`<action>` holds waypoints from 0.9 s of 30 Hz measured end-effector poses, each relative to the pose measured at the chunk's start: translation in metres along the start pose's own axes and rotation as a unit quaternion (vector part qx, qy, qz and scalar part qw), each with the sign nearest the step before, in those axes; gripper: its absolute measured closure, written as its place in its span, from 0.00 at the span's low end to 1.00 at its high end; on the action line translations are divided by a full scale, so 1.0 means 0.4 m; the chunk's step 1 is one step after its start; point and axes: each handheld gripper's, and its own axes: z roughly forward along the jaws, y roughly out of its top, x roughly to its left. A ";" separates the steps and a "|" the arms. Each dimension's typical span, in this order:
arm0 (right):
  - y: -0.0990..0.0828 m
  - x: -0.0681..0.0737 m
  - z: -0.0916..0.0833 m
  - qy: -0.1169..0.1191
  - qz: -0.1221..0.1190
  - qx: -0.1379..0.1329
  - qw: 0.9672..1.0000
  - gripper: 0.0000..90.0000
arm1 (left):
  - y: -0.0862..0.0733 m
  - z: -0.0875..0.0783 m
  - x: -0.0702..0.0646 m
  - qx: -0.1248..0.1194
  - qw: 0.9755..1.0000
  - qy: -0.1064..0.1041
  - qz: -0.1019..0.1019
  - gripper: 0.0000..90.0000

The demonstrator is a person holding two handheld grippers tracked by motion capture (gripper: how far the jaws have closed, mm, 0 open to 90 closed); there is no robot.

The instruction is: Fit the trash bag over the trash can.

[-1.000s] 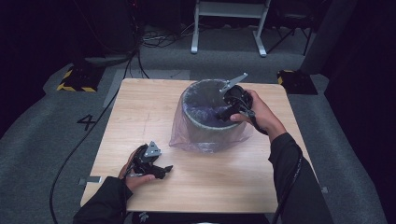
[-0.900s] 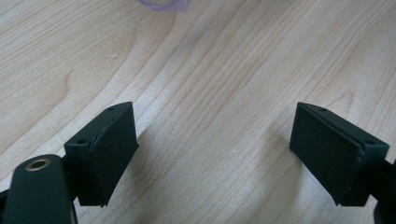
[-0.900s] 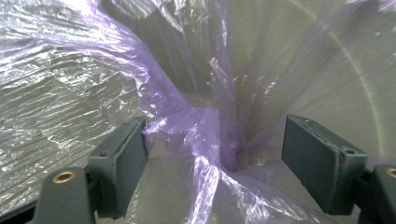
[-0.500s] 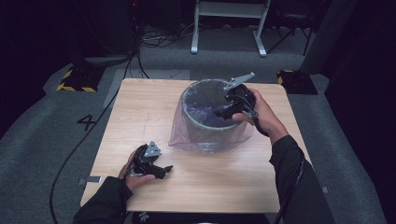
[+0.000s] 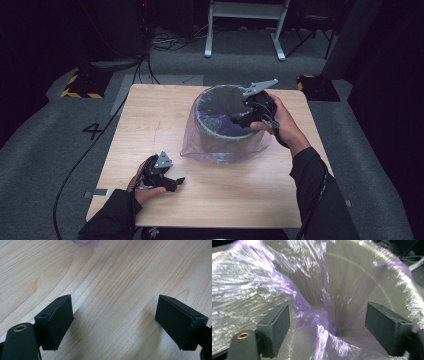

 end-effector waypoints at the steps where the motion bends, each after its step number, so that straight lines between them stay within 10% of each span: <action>1: 0.000 0.000 -0.001 -0.001 0.000 -0.004 1.000 0.20 | 0.000 0.000 0.000 0.000 1.000 0.000 0.000 0.16; 27: -0.030 0.006 -0.056 -0.048 0.018 -0.109 0.993 0.19 | 0.000 0.000 0.000 0.000 1.000 0.000 0.000 0.16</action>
